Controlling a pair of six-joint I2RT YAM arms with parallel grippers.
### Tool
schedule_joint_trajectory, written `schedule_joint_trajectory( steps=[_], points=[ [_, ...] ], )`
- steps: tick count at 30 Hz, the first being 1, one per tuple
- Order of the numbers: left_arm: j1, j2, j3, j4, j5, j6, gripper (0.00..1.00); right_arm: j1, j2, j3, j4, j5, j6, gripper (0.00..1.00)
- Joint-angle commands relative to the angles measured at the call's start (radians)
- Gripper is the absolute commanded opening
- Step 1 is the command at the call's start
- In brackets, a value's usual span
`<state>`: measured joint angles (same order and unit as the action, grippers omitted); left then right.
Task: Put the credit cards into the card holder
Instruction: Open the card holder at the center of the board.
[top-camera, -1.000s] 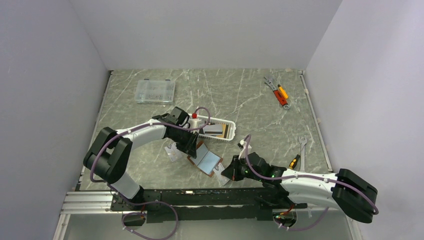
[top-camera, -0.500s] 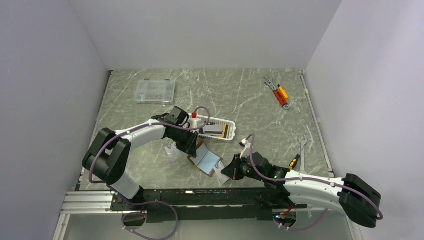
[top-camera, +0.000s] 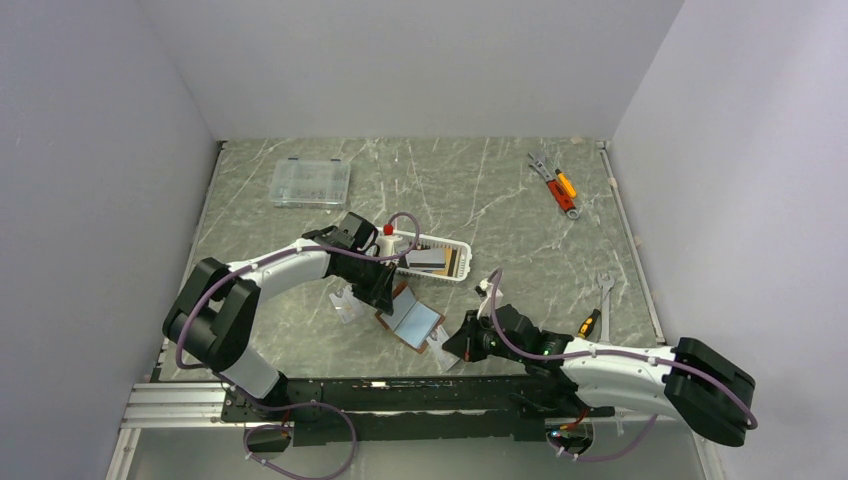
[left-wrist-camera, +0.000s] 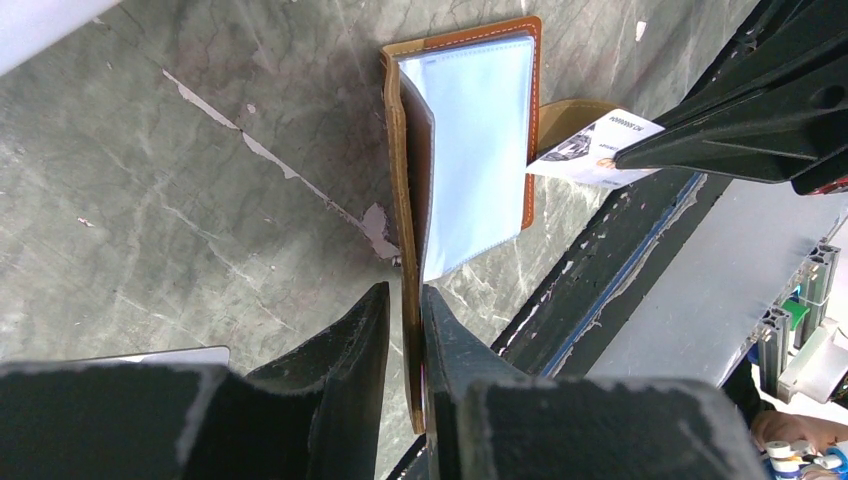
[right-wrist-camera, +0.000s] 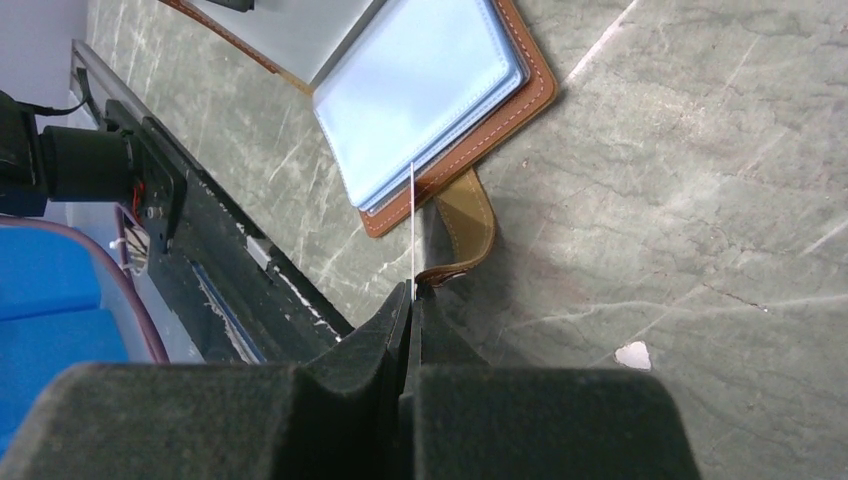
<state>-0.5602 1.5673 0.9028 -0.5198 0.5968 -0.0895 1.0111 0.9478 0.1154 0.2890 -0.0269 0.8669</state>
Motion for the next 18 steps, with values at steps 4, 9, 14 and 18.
schedule_joint_trajectory(
  steps=[4,9,14,18],
  points=[
    [0.003,-0.042,-0.001,0.01,0.013,0.01,0.23,-0.002,-0.022,0.016,0.049,0.004,-0.01,0.0],
    [0.003,-0.044,-0.001,0.011,0.012,0.011,0.23,-0.002,-0.094,0.021,-0.023,0.002,-0.026,0.0],
    [0.002,-0.041,0.0,0.012,0.013,0.01,0.22,-0.004,-0.097,0.013,-0.005,0.014,-0.022,0.0],
    [0.003,-0.042,0.001,0.01,0.012,0.01,0.22,-0.007,-0.024,0.015,0.054,0.005,-0.018,0.0]
  ],
)
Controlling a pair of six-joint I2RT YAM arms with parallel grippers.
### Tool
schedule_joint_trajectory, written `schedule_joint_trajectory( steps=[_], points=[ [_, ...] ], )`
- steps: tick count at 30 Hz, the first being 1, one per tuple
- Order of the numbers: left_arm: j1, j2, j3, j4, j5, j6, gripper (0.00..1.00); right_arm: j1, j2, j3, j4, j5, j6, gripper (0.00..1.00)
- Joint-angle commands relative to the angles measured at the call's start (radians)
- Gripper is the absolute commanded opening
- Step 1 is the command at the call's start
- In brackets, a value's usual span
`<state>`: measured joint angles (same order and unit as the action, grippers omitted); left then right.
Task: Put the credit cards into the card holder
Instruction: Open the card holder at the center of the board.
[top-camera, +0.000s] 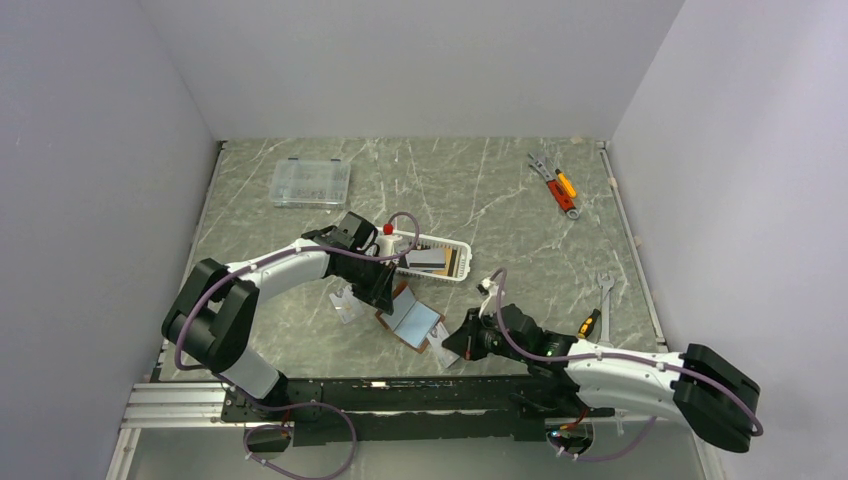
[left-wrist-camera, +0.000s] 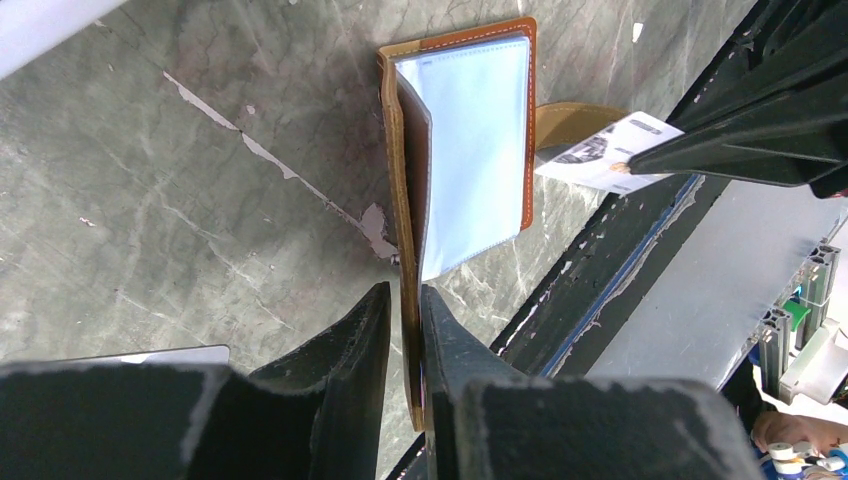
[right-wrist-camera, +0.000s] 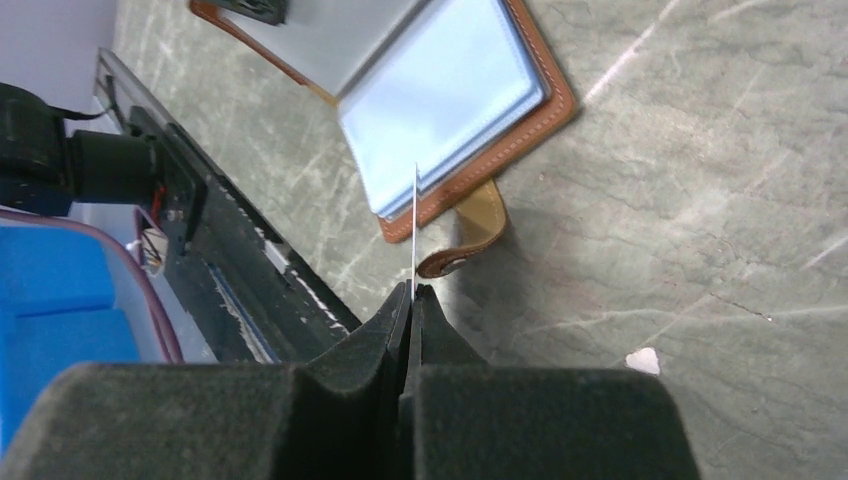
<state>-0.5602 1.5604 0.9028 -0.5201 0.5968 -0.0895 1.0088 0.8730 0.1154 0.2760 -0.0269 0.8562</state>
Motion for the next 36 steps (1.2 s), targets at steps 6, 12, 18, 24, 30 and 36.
schedule_joint_trajectory(
  steps=[6,12,18,24,30,36],
  points=[
    [0.003,-0.037,0.0,0.011,0.014,0.011,0.22,-0.005,0.093,0.018,0.108,0.005,-0.008,0.0],
    [0.003,-0.038,0.0,0.011,0.011,0.011,0.22,-0.007,0.074,0.018,0.093,-0.008,-0.012,0.0],
    [0.004,-0.04,0.002,0.011,0.012,0.011,0.22,-0.01,0.005,0.019,0.025,-0.001,-0.031,0.0],
    [0.004,-0.04,0.005,0.008,0.011,0.011,0.21,-0.015,0.047,0.021,0.064,-0.012,-0.026,0.0],
    [0.004,-0.044,0.004,0.008,0.009,0.011,0.21,-0.017,0.084,0.02,0.11,-0.01,-0.026,0.0],
    [0.003,-0.045,0.004,0.008,0.011,0.013,0.21,-0.016,0.085,0.016,0.114,-0.022,-0.022,0.0]
  ],
)
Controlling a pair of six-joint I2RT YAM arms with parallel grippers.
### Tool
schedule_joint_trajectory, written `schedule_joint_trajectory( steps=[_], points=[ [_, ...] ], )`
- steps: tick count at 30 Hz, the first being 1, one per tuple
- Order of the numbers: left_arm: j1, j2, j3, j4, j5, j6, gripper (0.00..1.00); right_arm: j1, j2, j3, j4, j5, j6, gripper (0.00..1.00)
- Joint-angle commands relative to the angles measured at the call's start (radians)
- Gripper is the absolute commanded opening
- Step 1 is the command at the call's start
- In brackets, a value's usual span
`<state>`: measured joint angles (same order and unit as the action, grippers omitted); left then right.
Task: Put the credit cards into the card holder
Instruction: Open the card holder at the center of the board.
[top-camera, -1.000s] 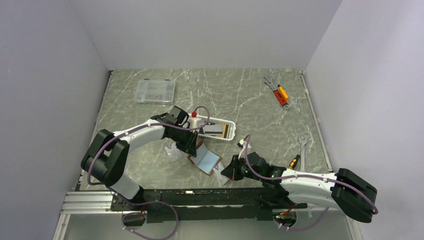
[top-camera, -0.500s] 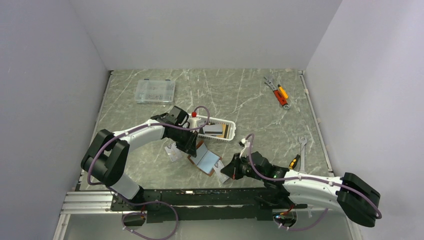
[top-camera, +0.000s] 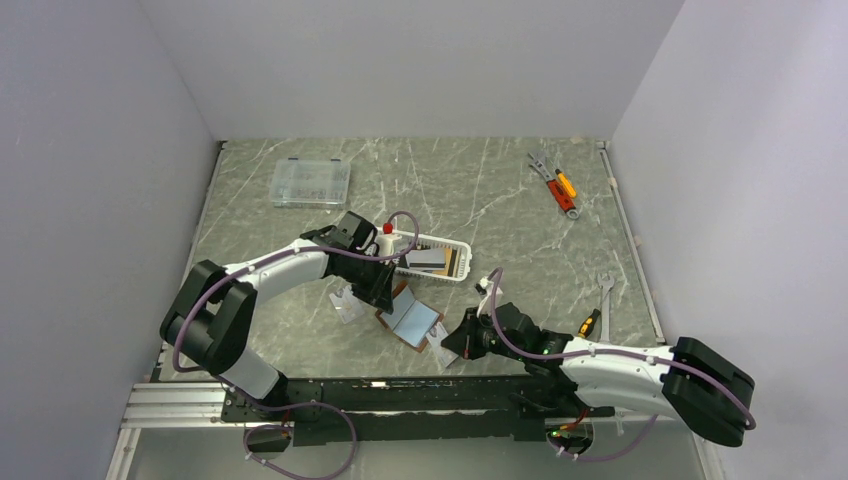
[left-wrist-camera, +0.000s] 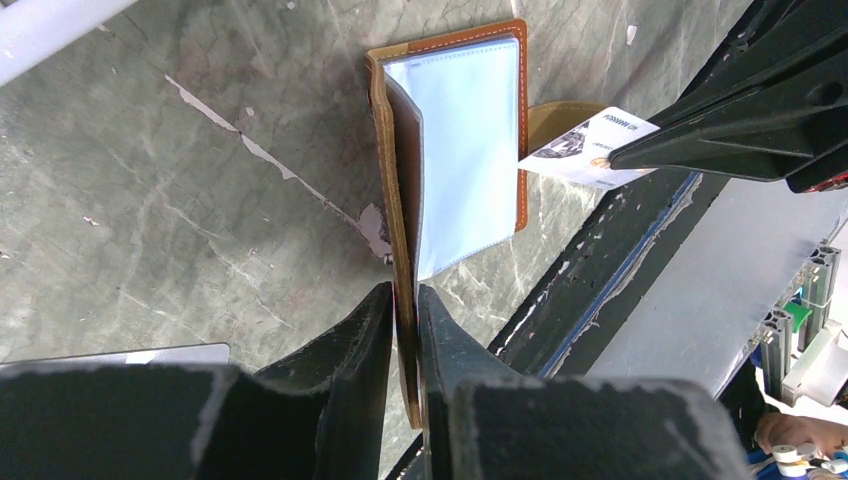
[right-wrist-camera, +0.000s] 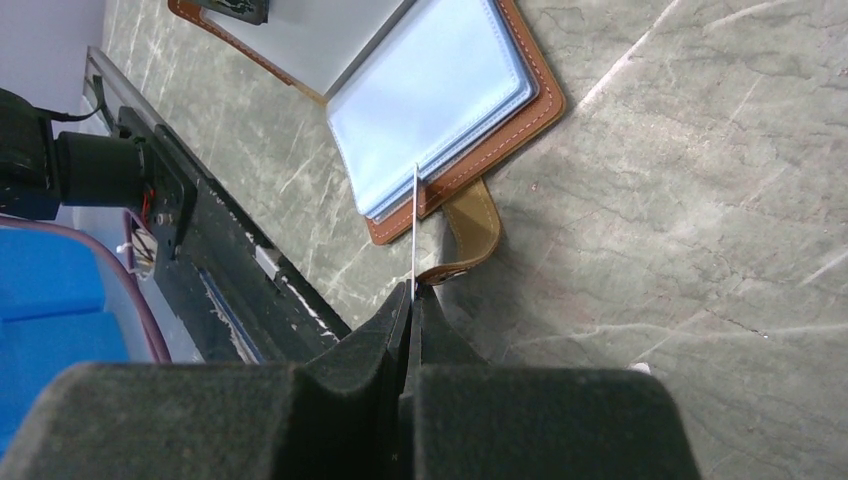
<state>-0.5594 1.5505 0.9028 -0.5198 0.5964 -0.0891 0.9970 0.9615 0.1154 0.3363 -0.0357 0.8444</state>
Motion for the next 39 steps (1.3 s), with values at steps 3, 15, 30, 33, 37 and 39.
schedule_joint_trajectory(
  steps=[3,15,30,33,37,39],
  points=[
    [0.003,-0.037,0.004,0.008,0.012,0.012,0.21,-0.004,-0.036,0.013,0.022,-0.01,-0.015,0.0],
    [0.005,-0.041,0.002,0.007,0.008,0.012,0.2,-0.01,-0.022,0.018,0.032,-0.026,-0.027,0.0],
    [0.011,-0.046,0.002,0.006,0.013,0.012,0.2,-0.013,0.03,0.012,0.101,-0.02,-0.017,0.0],
    [0.011,-0.046,0.002,0.007,0.015,0.012,0.2,-0.014,0.031,0.013,0.105,-0.019,-0.016,0.0],
    [0.01,-0.048,0.001,0.007,0.013,0.012,0.2,-0.014,0.031,0.013,0.106,-0.023,-0.016,0.0],
    [0.013,-0.05,0.001,0.007,0.014,0.012,0.2,-0.014,0.029,0.013,0.102,-0.022,-0.017,0.0]
  ],
)
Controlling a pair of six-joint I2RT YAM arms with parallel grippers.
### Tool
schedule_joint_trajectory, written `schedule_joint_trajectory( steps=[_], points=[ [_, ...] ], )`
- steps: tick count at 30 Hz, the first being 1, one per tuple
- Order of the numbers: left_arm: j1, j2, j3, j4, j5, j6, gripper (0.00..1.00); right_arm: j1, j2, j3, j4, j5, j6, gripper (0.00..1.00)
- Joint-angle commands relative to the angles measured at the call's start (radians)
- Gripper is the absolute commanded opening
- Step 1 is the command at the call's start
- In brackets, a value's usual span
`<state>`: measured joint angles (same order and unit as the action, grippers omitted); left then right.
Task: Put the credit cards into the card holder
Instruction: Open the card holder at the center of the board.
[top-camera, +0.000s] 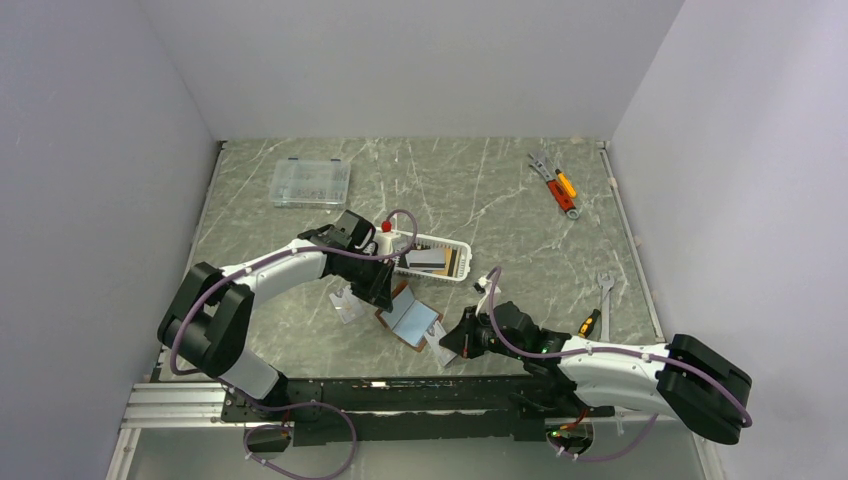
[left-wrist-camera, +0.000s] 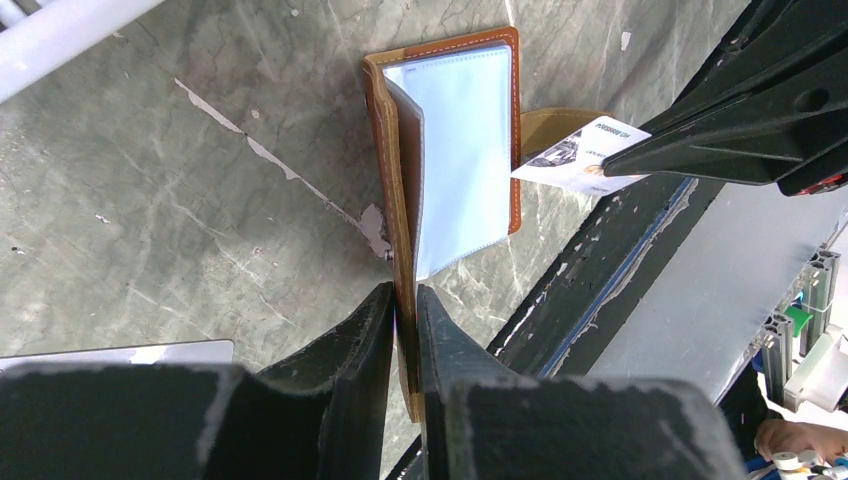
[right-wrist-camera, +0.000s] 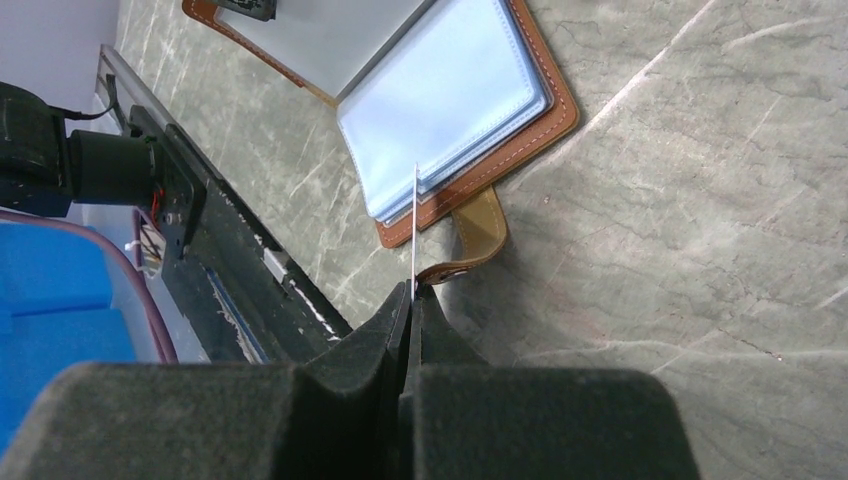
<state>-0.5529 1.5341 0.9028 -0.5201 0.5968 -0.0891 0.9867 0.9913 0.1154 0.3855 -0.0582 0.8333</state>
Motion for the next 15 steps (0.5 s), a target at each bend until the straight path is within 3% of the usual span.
schedule_joint_trajectory(
  steps=[1,15],
  points=[
    [0.006,-0.034,0.001,0.007,0.014,0.012,0.2,-0.005,0.0,0.013,0.054,0.002,-0.006,0.0],
    [0.009,-0.035,-0.003,0.009,0.023,0.013,0.19,-0.005,0.074,0.026,0.111,0.001,-0.003,0.0]
  ],
)
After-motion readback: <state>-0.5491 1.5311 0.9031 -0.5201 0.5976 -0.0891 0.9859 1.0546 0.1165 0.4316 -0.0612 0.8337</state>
